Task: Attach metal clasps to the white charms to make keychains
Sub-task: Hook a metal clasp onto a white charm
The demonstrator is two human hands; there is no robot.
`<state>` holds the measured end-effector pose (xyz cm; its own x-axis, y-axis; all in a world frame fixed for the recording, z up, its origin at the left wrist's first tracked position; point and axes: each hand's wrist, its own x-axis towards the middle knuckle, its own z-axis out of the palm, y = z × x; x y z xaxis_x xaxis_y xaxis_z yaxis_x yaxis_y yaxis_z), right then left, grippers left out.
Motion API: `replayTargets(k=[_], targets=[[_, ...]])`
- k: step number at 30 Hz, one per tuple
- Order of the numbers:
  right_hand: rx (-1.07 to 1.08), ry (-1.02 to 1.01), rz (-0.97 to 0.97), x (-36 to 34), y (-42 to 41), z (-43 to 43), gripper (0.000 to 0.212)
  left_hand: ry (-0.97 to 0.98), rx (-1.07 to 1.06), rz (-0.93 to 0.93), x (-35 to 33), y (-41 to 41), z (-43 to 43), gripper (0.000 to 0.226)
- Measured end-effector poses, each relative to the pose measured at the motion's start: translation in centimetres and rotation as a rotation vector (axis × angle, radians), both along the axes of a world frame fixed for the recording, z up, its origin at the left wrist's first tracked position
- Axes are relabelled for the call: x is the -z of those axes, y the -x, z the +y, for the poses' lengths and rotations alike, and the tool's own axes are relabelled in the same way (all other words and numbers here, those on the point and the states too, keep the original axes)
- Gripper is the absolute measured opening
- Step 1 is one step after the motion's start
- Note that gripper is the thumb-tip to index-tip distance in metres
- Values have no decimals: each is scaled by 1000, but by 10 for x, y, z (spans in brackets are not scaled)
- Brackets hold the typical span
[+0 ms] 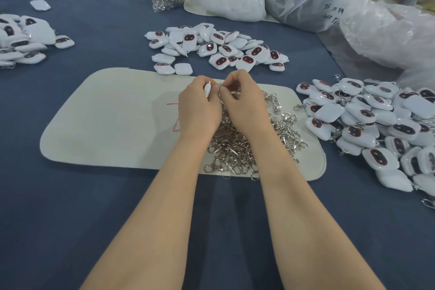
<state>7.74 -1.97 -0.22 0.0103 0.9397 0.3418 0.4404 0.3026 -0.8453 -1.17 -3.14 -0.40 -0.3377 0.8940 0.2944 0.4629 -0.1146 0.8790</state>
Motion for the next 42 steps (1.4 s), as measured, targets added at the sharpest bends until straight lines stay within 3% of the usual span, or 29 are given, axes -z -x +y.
replayTargets(k=[9, 15, 17, 20, 22, 29, 34, 42], targets=[[-16, -62, -111, 3, 2, -2, 9, 30, -5, -61, 0, 3, 2, 10], [31, -68, -63, 5, 0, 0, 7, 42, 48, -162, -1, 2, 3, 10], [55, -57, -45, 6, -1, 1, 7, 81, 80, -225, -1, 1, 4, 4], [102, -41, -16, 6, -4, 2, 8, 183, 85, -401, -2, -1, 7, 23], [128, -34, 4, 6, -6, 3, 7, 214, 93, -473, -3, 0, 9, 22], [165, -39, -31, 8, -8, 5, 6, 138, 235, -416, -3, 5, 5, 16], [182, -22, -55, 9, -9, 6, 6, 165, 194, -283, -3, 3, 3, 15], [164, -11, -104, 8, -7, 4, 8, 177, 182, -291, -3, 2, 2, 17]])
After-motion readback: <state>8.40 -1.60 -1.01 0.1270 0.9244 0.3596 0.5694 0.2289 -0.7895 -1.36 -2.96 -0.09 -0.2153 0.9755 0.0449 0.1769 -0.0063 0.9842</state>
